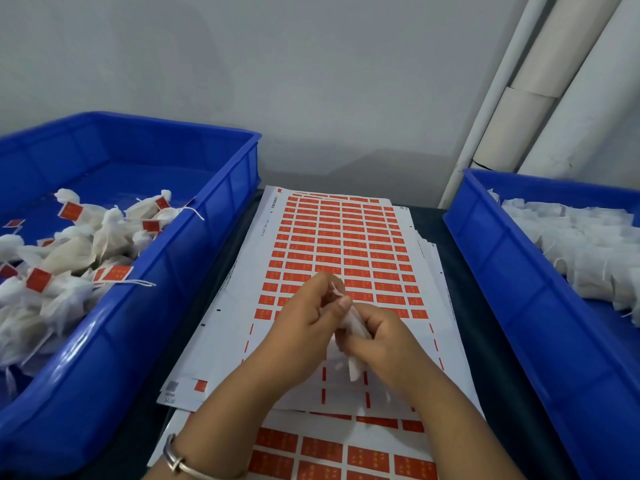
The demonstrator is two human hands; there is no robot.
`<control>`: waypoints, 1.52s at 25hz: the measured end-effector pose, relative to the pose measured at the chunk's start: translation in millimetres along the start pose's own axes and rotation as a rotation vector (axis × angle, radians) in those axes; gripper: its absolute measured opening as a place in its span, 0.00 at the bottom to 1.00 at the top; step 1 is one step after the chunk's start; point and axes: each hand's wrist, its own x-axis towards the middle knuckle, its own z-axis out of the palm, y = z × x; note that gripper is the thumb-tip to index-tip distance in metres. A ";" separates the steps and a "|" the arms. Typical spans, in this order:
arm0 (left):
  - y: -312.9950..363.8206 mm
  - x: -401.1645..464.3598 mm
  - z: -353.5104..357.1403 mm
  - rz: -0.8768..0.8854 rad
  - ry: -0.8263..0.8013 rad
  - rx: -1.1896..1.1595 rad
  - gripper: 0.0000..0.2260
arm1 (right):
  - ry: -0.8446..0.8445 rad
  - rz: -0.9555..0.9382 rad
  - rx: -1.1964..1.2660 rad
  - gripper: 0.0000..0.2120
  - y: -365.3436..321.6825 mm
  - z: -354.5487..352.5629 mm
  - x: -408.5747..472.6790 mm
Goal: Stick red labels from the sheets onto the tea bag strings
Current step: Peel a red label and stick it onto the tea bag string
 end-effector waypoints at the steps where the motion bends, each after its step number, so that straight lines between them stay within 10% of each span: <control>1: -0.1 0.2 0.1 -0.014 -0.009 -0.012 0.06 | -0.002 -0.001 0.014 0.06 -0.7 0.4 -0.2; 19: -1.7 8.6 13.1 -0.498 0.280 -0.489 0.05 | 0.499 -0.213 -0.303 0.08 4.1 22.1 0.9; 27: 3.8 9.8 1.5 -0.496 0.175 -0.713 0.12 | 0.448 -0.047 -0.292 0.03 1.5 11.9 6.0; 38: -3.6 4.2 8.0 -0.177 0.264 -0.165 0.12 | -0.008 0.343 0.825 0.12 -7.2 -5.6 2.6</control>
